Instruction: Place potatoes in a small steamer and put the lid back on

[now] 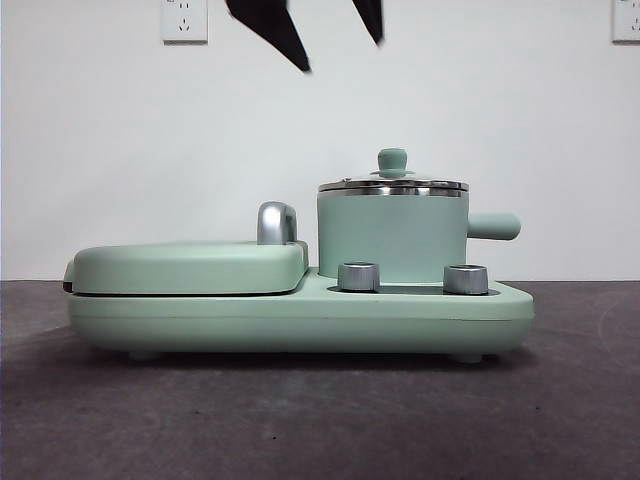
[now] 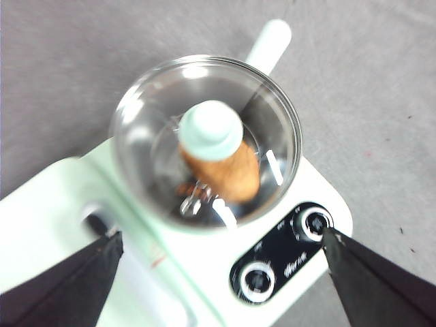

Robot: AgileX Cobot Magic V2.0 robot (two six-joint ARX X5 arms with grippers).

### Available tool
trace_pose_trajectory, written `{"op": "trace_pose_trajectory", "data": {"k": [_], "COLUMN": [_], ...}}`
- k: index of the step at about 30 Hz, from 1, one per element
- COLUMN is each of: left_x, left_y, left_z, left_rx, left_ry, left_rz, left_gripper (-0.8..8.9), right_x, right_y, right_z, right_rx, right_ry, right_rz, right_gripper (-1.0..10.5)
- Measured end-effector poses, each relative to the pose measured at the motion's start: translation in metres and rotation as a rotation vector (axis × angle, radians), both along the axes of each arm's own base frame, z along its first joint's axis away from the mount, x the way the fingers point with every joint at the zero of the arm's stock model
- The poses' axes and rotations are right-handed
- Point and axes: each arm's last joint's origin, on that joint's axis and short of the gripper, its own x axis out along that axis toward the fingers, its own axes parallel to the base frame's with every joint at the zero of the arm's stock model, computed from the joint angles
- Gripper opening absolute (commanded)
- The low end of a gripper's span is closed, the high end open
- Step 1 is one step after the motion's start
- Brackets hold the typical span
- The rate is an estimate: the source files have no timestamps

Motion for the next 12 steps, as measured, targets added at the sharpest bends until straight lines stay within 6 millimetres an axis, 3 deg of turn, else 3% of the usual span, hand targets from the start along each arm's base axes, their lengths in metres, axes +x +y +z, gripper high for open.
{"op": "trace_pose_trajectory", "data": {"k": [4, 12], "left_x": [-0.024, -0.111], "left_y": [0.046, 0.125], "left_z": [-0.009, -0.029], "left_rx": [0.008, -0.056], "left_ry": [0.091, 0.048], "left_rz": [0.033, 0.084], "left_gripper": [4.67, 4.67], "right_x": [0.000, 0.000], "right_y": [0.000, 0.001], "right_z": [0.000, 0.000], "right_rx": [-0.002, -0.006], "right_ry": [-0.001, -0.005], "right_rz": [0.001, 0.035], "right_gripper": [4.9, 4.9]}}
